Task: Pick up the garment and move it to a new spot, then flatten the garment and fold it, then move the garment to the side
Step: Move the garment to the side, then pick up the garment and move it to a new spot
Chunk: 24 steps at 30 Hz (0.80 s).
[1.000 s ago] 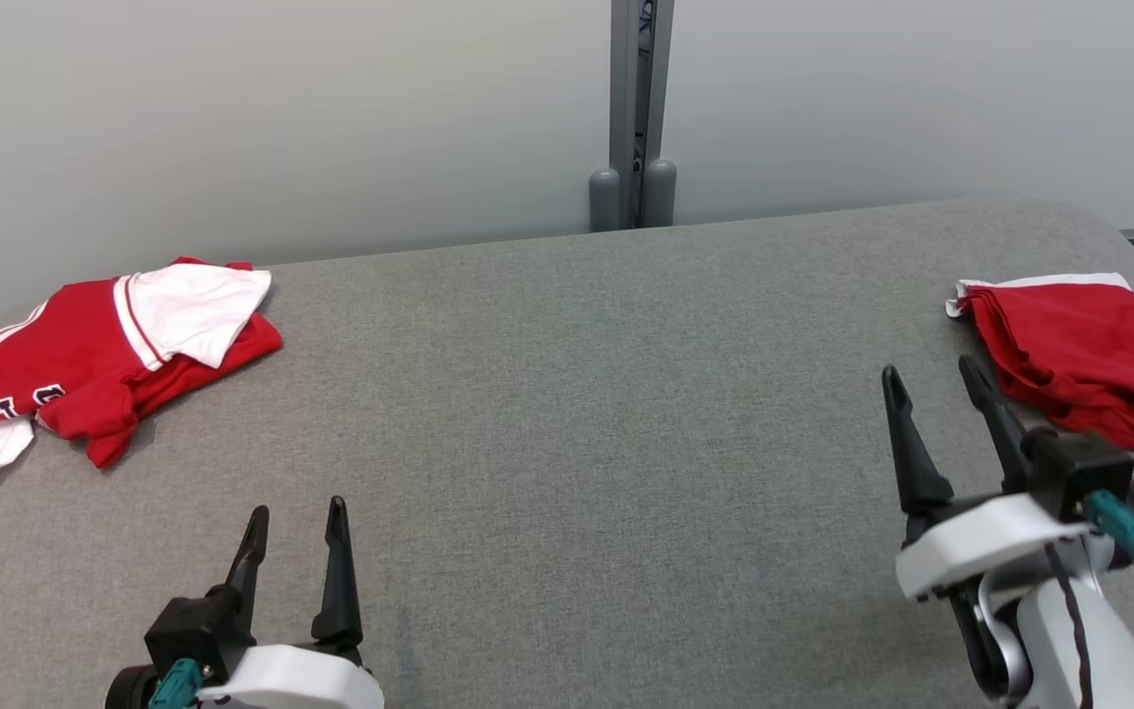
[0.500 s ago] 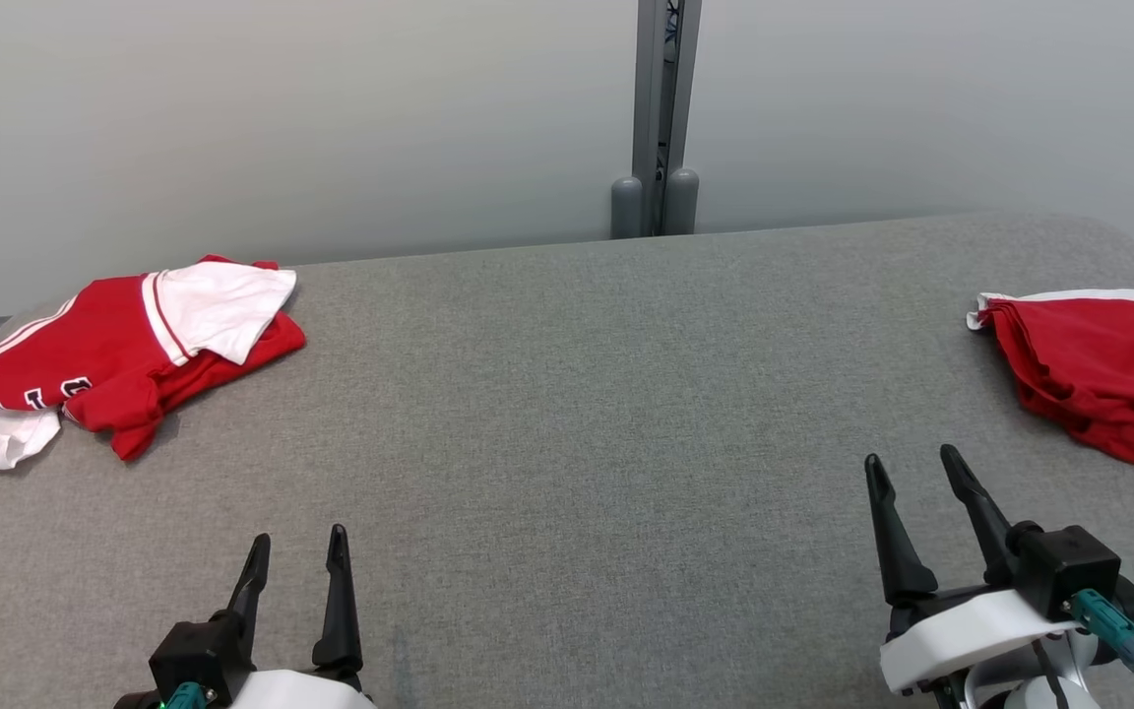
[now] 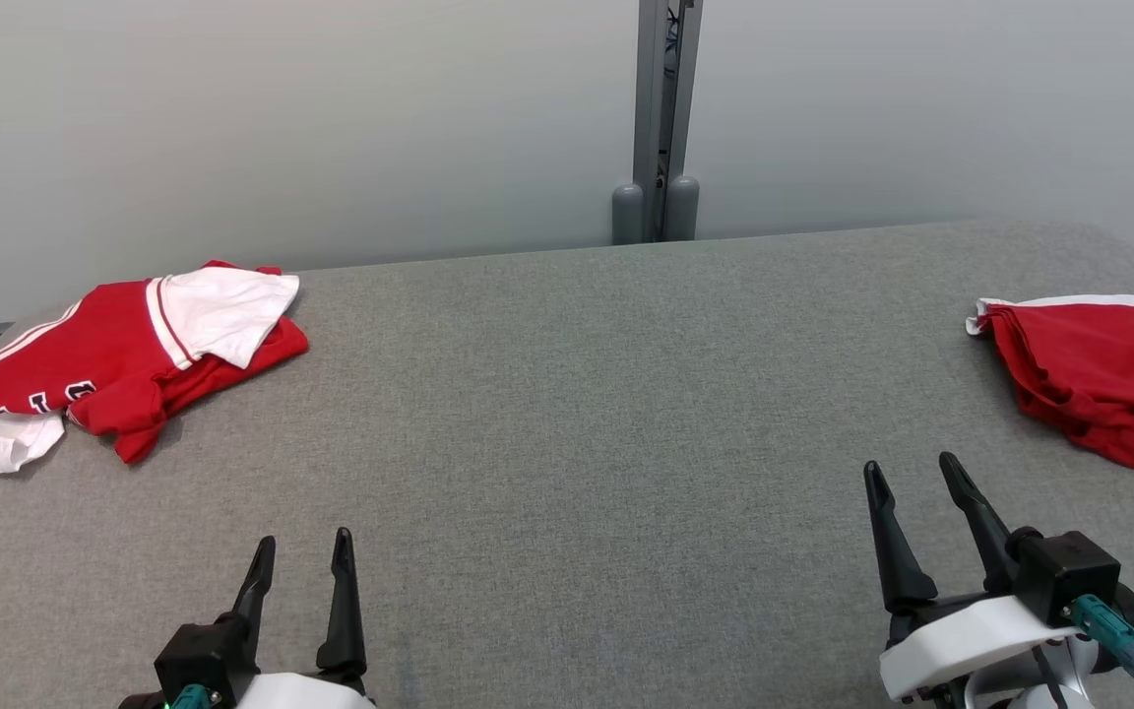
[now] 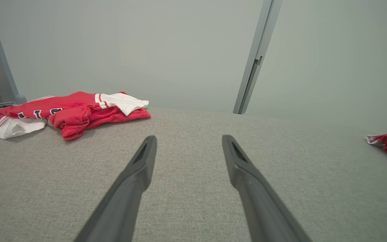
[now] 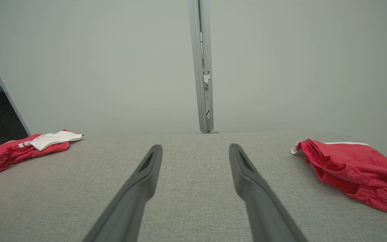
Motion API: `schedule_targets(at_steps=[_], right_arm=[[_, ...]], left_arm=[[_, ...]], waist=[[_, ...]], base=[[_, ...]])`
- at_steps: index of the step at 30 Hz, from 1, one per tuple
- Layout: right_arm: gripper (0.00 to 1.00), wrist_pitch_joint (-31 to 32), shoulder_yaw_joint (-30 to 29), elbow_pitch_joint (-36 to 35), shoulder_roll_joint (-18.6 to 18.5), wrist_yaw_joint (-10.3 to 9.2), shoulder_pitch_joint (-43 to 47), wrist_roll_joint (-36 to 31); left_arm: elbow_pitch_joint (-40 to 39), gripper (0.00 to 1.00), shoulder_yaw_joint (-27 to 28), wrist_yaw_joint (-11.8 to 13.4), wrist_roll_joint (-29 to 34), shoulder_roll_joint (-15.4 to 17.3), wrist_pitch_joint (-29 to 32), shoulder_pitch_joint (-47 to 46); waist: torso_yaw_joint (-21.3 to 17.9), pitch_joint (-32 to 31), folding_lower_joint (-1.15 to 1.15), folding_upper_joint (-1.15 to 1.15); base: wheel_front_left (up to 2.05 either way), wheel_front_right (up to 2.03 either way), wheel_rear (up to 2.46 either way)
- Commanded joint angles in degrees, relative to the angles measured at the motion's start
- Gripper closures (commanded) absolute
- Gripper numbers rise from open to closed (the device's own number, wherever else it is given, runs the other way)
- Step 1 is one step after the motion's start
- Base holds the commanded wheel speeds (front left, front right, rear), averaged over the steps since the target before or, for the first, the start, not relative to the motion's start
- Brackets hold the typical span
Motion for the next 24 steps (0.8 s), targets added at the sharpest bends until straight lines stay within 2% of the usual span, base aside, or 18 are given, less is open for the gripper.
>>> schedule_targets(at_steps=[1,14,19,24], right_arm=[[0.0,0.2,0.0,-0.3,-0.2,0.01,0.7,0.1],[0.0,0.7,-0.4,-0.7,-0.2,0.01,1.2,-0.1],[0.0,0.7,-0.4,-0.9,-0.2,0.01,1.2,-0.1],[0.0,0.7,0.0,-1.4,-0.2,0.01,1.5,0.2]], left_arm=[[0.0,0.0,0.1,-0.1,0.2,0.2,-0.3,0.5],[0.1,0.0,-0.1,-0.4,0.5,0.1,-0.3,0.1],[0.1,0.0,-0.2,-0.3,0.5,0.1,-0.3,-0.4],[-0.2,0.0,0.0,-0.2,0.7,0.0,-0.3,-1.0]], waist=[[0.0,0.0,0.0,0.0],[0.9,0.0,0.0,0.0],[2.3,0.0,0.0,0.0],[5.8,0.1,0.0,0.0]], base=[[0.0,0.0,0.0],[0.0,0.0,0.0],[0.0,0.0,0.0],[0.0,0.0,0.0]])
